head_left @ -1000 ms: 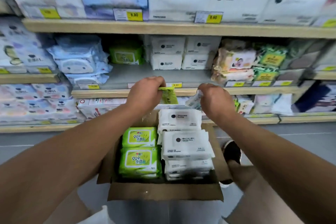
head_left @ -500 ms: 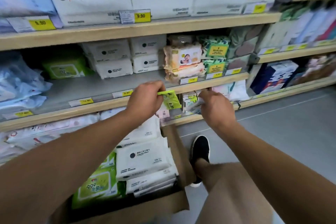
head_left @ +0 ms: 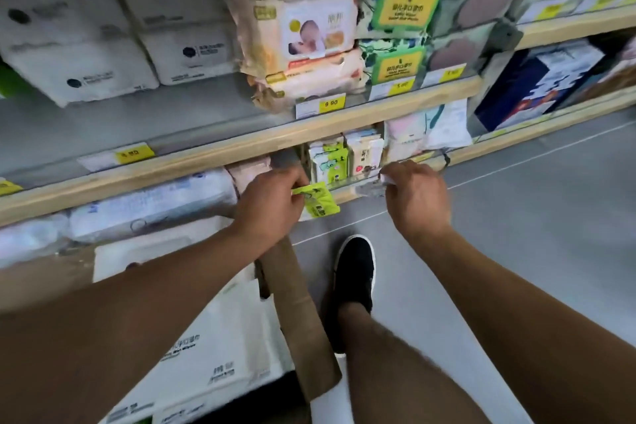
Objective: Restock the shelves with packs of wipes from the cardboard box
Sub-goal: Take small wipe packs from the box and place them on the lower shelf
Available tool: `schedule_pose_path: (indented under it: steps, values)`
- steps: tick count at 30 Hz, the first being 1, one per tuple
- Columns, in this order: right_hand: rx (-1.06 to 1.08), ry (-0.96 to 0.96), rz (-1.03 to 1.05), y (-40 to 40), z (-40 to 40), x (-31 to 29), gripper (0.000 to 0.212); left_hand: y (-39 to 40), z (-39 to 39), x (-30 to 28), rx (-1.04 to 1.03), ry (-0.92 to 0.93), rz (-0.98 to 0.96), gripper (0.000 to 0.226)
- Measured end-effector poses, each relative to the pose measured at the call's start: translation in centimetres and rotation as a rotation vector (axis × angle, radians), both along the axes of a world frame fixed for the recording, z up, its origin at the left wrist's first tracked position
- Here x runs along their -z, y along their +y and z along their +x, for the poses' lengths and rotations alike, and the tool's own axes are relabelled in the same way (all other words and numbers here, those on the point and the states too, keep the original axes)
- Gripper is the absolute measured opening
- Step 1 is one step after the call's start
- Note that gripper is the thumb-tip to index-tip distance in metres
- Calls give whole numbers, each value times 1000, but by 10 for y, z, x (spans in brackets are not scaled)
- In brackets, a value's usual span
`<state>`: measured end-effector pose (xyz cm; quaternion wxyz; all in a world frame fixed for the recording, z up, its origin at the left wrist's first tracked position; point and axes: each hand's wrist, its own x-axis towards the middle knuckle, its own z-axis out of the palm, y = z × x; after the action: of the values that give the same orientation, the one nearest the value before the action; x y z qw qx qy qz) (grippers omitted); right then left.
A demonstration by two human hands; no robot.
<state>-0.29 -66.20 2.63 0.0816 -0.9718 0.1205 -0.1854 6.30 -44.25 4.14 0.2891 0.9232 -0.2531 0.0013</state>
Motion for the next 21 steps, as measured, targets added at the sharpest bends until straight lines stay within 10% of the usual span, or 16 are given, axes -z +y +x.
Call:
schedule_pose_path:
  steps: [21]
  values:
    - [-88,81,-44,-57,125,124,30,-43,84,102,-55,7,-81,16]
